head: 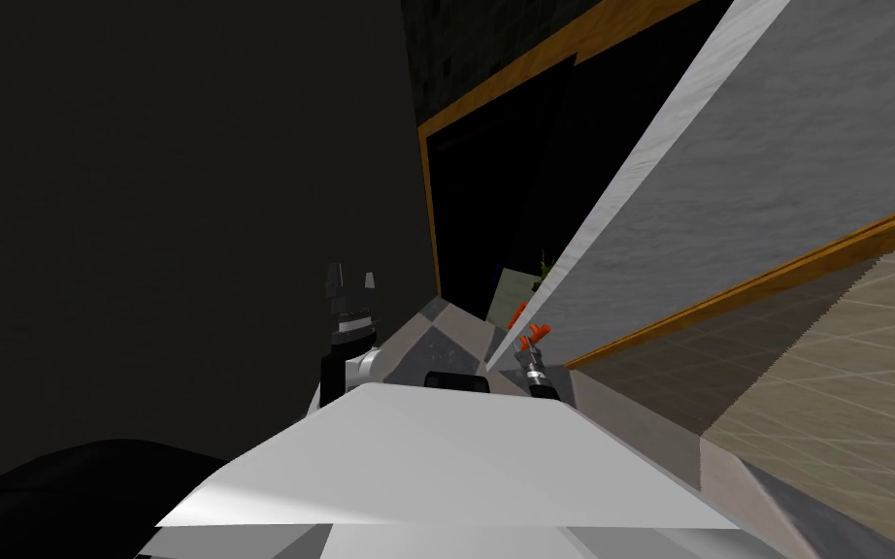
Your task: Pull the door open
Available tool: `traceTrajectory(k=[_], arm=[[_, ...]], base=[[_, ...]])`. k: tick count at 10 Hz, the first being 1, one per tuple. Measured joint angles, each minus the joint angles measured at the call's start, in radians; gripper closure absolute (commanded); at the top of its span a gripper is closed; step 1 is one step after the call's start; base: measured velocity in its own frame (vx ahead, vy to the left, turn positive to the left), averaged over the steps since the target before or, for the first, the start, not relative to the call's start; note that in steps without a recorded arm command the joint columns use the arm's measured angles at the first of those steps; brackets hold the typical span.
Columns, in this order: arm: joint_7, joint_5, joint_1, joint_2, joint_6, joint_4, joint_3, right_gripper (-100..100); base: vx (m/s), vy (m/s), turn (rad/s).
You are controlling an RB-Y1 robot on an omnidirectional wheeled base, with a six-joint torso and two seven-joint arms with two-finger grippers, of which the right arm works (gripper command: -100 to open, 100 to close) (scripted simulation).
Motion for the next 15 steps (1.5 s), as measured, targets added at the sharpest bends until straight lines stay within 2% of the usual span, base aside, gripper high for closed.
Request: traceTrajectory(k=[2, 4, 5, 6, 8, 12, 15], arm=[[-0.044, -0.016, 0.004, 0.0, 0.005, -0.019, 0.01, -100], [-0.097, -0.036, 0.002, -0.005, -0.006, -0.015, 0.021, -100], [-0.124, -0.049, 0.009, -0.005, 0.0, -0.032, 0.028, -100], [-0.144, -0.054, -0.001, -0.002, -0.005, -0.02, 0.032, -100], [-0.198, -0.077, 0.006, -0.007, -0.001, -0.041, 0.044, -100], [-0.3, -0.111, -0.006, -0.011, -0.009, -0.04, 0.065, -100], [-0.374, -0.139, 0.01, -0.011, -0.004, -0.074, 0.082, -100]], base=[[-0.063, -0.044, 0.06], [-0.107, -0.055, 0.128], [-0.06, -0.047, 0.054], [-0.048, -0.041, 0.087], [-0.082, -0.053, 0.106], [-0.07, -0.047, 0.093], [-0.076, -0.052, 0.096]])
